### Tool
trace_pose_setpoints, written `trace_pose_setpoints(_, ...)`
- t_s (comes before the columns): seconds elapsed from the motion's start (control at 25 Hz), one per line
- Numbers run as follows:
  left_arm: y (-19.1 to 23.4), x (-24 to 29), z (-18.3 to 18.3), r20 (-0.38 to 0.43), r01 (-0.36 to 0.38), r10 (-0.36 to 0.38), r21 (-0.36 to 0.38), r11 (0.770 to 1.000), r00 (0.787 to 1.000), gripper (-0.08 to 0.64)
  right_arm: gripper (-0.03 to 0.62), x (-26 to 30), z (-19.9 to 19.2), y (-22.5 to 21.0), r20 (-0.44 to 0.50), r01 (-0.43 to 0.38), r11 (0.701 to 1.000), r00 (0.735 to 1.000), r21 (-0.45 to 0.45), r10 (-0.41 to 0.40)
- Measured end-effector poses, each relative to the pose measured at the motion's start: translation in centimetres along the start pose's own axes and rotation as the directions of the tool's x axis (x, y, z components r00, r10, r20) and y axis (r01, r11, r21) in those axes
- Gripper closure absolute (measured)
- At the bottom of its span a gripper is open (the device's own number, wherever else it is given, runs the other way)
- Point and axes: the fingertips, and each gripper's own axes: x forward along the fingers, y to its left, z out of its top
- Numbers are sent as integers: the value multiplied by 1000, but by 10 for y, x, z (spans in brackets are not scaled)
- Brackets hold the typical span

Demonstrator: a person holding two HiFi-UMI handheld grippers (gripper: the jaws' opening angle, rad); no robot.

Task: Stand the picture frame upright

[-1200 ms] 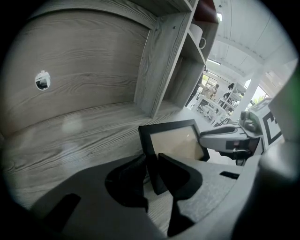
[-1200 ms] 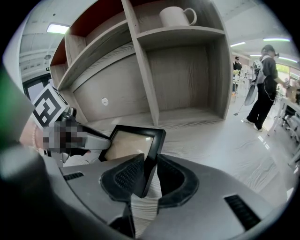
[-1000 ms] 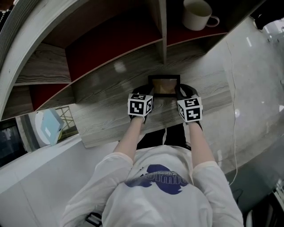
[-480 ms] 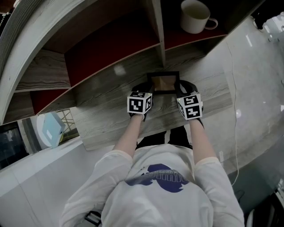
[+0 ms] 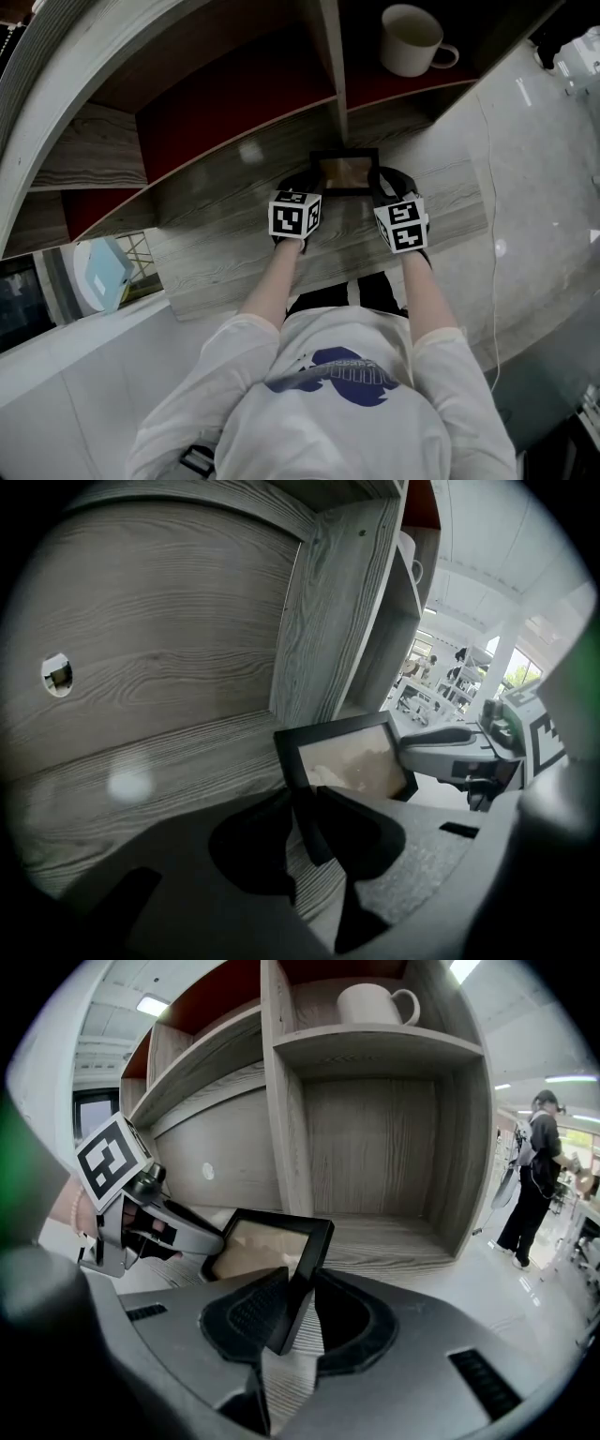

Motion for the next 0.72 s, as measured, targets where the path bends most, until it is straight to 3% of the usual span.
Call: trace_pose_setpoints(0.72,0,9,8,52,-55,57,-23,998,997,469,500,8,10,-11,26,-10,989,1000,-147,14)
